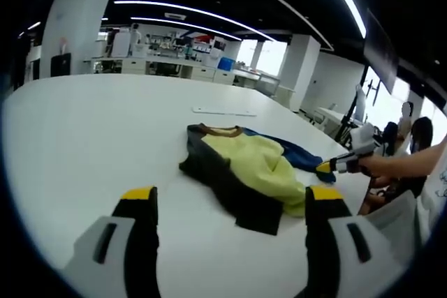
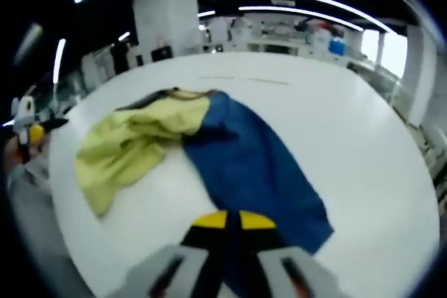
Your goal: Fold the garment on the visible template until the final outline fits inside the template.
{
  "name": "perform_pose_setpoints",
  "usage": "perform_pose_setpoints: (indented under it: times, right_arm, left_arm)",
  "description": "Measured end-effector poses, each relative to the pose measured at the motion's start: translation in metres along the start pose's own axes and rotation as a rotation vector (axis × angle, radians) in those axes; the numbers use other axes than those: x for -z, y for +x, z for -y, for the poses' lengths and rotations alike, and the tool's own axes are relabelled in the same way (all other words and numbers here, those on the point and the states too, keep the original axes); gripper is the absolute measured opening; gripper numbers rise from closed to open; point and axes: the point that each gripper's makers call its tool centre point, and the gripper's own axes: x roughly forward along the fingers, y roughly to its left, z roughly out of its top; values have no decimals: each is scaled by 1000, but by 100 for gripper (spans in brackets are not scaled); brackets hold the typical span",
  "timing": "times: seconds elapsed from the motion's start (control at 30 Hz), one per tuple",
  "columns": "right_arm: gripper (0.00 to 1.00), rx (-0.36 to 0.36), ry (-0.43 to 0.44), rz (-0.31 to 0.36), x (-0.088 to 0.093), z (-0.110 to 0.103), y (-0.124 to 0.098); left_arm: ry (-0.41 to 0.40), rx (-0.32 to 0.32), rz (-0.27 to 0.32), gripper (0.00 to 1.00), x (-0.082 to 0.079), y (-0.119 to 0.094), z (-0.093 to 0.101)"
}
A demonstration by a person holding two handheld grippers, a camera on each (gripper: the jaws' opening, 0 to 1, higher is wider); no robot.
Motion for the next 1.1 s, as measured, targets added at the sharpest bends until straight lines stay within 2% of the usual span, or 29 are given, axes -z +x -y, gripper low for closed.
perform_pose_setpoints:
  times: [0.2,0.27,0.63,0.93,1.1]
  right_arm:
    - [0,-21,97,37,-1,6,-4]
    - [0,-32,186,52,-1,8,-5]
    - [0,-51,323,79,3,10,-9]
    - [0,-47,358,104,1,14,-17]
    - [0,-24,374,124,-1,25,-23]
  left_arm:
    - [0,4,-3,84,1,1,1]
    - [0,6,-3,84,2,1,2]
    - [0,4,-5,84,3,0,0]
    - [3,9,-9,84,4,1,2]
    - [3,11,-9,84,4,2,3]
